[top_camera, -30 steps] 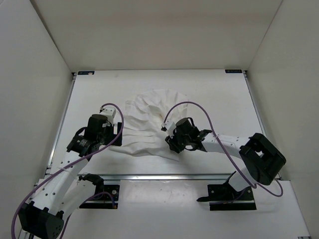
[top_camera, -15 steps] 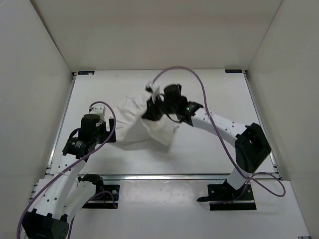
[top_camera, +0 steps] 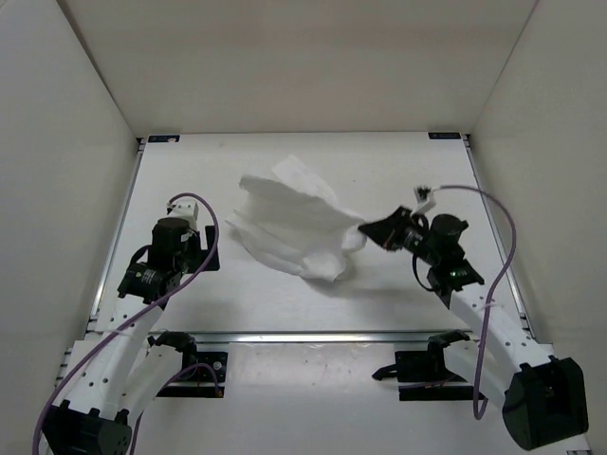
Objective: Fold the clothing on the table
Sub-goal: Flatten the skirt out
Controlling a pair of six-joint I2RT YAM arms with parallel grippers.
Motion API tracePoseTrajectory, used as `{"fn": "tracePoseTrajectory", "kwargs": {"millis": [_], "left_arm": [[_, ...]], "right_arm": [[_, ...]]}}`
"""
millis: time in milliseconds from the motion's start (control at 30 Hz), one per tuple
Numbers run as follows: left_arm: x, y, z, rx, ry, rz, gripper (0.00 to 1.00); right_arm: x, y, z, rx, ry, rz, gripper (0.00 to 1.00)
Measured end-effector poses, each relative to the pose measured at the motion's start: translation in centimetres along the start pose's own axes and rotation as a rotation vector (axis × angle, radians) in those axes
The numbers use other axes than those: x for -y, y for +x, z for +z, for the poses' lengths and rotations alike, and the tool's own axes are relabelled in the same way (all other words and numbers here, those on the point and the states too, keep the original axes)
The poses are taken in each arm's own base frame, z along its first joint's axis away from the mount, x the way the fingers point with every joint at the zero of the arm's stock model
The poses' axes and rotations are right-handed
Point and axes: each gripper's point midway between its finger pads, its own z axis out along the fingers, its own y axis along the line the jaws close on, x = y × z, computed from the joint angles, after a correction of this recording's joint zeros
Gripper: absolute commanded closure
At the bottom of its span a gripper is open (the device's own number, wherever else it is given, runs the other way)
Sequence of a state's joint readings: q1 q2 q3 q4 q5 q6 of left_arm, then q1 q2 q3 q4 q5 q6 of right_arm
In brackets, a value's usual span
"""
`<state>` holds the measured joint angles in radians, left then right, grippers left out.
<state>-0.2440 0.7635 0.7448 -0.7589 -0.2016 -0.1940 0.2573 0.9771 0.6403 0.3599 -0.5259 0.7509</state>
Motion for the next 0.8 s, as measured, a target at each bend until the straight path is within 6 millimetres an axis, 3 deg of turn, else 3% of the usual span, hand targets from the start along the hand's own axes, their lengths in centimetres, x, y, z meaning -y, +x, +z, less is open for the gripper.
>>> {"fn": "tracePoseTrajectory", "kwargs": {"millis": [33,100,200,300,400,467,533,633,800], "left_arm": [[0.1,0.0,0.0,-0.003,0.008,0.005,0.02],[0.5,0.2,0.1,-0.011,0.029,0.018,0.01],[2.0,0.7,0.3,-0.046,0.098,0.042,0.01],[4.7,1.3,0.1,-0.085,0.239,0.042,0.02],[7.6,1.1,-0.7,-0.078,0.367,0.044,0.1],[9.0,1.0,-1.1,-0.073,0.429,0.043,0.2],[9.2,0.5,-1.2,-0.059,0.454,0.004,0.32],[7.7,-0.8,-1.1,0.005,0.423,-0.104,0.43],[6.8,-2.3,-2.0,0.087,0.401,-0.188,0.46]], "right_arm": [[3.1,4.7,-1.9,-0.08,0.095,0.082,1.0],[5.8,9.9,-4.1,-0.182,0.194,0.158,1.0],[8.2,14.6,-7.0,-0.276,0.292,0.229,1.0],[9.0,15.0,-8.0,-0.265,0.328,0.244,1.0],[9.1,14.4,-7.9,-0.252,0.323,0.24,0.99],[8.7,14.6,-7.3,-0.29,0.311,0.246,1.0],[7.1,14.5,-5.4,-0.349,0.264,0.235,1.0],[3.5,13.4,-0.7,-0.41,0.155,0.195,1.0],[-3.9,6.4,10.7,-0.367,-0.108,0.134,1.0]]}}
